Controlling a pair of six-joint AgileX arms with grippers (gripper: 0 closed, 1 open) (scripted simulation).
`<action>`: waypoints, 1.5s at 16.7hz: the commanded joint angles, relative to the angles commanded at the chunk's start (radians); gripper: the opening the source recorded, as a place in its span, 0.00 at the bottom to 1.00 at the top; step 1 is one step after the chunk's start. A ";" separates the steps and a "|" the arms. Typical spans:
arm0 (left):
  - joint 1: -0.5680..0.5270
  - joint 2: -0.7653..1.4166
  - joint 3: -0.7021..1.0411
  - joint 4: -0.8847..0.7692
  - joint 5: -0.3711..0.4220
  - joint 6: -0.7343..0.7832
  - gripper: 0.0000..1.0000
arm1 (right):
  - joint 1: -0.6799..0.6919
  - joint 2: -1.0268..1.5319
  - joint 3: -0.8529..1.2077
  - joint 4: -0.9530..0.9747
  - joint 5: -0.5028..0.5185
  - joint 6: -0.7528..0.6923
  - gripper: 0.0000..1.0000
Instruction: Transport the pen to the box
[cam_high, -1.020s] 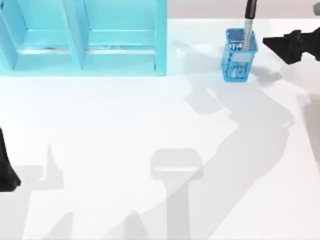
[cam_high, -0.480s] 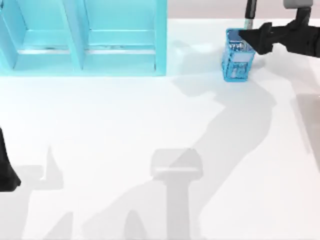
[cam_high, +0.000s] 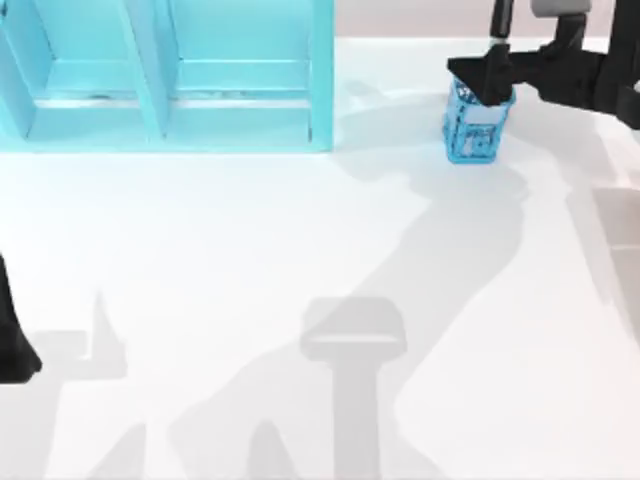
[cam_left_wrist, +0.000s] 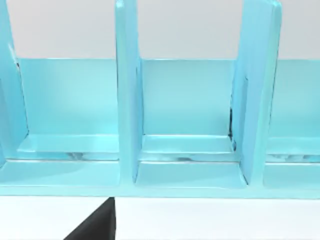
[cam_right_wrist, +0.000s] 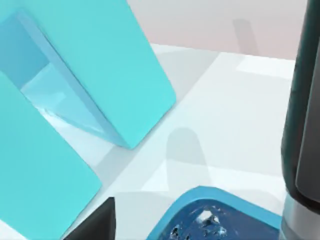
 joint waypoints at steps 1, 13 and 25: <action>0.000 0.000 0.000 0.000 0.000 0.000 1.00 | 0.000 0.000 0.000 0.000 0.000 0.000 0.92; 0.000 0.000 0.000 0.000 0.000 0.000 1.00 | 0.000 0.000 0.000 0.000 0.000 0.000 0.02; 0.000 0.000 0.000 0.000 0.000 0.000 1.00 | -0.022 -0.009 0.032 -0.030 -0.012 -0.012 0.00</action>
